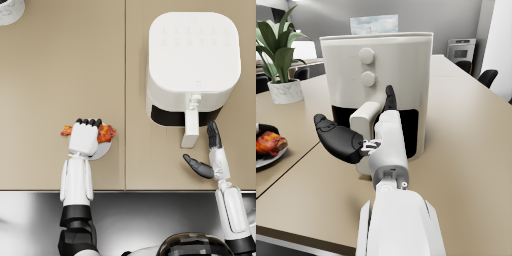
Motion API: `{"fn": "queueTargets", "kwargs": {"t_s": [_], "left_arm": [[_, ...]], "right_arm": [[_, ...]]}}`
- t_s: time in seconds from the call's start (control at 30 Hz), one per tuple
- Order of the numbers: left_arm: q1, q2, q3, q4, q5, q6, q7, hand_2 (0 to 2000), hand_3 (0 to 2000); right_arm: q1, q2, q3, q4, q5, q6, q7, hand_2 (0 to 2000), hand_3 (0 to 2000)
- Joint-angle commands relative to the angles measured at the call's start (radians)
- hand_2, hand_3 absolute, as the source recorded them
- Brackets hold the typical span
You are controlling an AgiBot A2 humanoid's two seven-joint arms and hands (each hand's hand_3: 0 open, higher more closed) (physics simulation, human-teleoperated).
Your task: Pick up the drumstick and place it into the air fryer
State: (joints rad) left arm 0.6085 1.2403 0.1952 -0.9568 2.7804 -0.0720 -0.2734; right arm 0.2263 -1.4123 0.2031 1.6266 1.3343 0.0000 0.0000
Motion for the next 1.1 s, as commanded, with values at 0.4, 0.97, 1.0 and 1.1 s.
{"fn": "queueTargets", "kwargs": {"t_s": [0.4, 0.97, 1.0, 1.1], "left_arm": [[-0.126, -0.013, -0.095, -0.58, 0.003, -0.013, 0.27, 2000, 2000], [-0.143, 0.02, -0.094, -0.693, -0.533, -0.047, 0.277, 2000, 2000], [-0.142, 0.022, -0.089, -0.694, -0.536, -0.047, 0.277, 2000, 2000], [-0.148, 0.027, -0.08, -0.706, -0.541, -0.046, 0.277, 2000, 2000]], "right_arm": [[0.068, -0.045, 0.052, -0.238, 0.0, 0.0, 0.0, 0, 0], [0.179, -0.096, 0.12, -0.293, 0.003, -0.162, -0.005, 2000, 1633], [0.178, -0.097, 0.118, -0.293, 0.003, -0.164, -0.006, 2000, 1960], [0.153, -0.074, 0.166, -0.252, 0.007, -0.071, -0.009, 2000, 2000]]}}
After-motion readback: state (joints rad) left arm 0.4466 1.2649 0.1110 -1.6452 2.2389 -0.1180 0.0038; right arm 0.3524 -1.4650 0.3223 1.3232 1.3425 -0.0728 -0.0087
